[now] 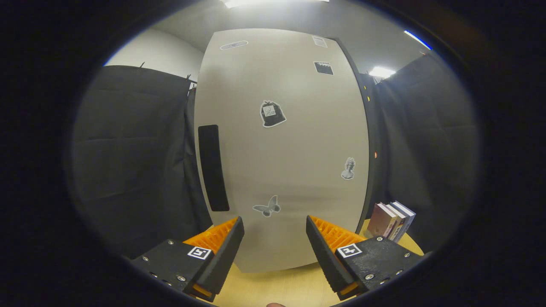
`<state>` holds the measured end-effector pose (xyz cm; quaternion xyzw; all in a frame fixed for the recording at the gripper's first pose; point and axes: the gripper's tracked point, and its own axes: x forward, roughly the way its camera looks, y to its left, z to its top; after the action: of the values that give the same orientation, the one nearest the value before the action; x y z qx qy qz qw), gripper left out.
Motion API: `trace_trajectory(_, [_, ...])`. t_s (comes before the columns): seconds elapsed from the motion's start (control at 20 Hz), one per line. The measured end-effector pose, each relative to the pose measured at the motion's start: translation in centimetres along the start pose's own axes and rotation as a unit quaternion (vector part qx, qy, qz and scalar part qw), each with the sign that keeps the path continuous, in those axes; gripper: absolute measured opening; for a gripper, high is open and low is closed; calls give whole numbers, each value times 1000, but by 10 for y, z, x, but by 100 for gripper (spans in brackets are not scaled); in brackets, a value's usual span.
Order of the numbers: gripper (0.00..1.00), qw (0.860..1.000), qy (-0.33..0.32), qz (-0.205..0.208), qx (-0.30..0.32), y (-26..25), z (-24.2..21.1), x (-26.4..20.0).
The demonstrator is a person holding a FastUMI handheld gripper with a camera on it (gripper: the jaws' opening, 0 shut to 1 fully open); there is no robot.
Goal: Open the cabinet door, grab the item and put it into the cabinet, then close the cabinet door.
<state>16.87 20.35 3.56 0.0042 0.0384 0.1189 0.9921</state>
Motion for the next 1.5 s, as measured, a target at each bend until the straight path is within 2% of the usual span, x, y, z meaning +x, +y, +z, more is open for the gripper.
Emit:
trace_trajectory(0.5, [91, 1000, 13, -18, 21, -3, -10, 15])
trace_trajectory(0.85, [91, 1000, 10, -9, 13, 4, -9, 17])
trace_trajectory(1.5, [91, 999, 2, -31, 17, -7, -9, 18])
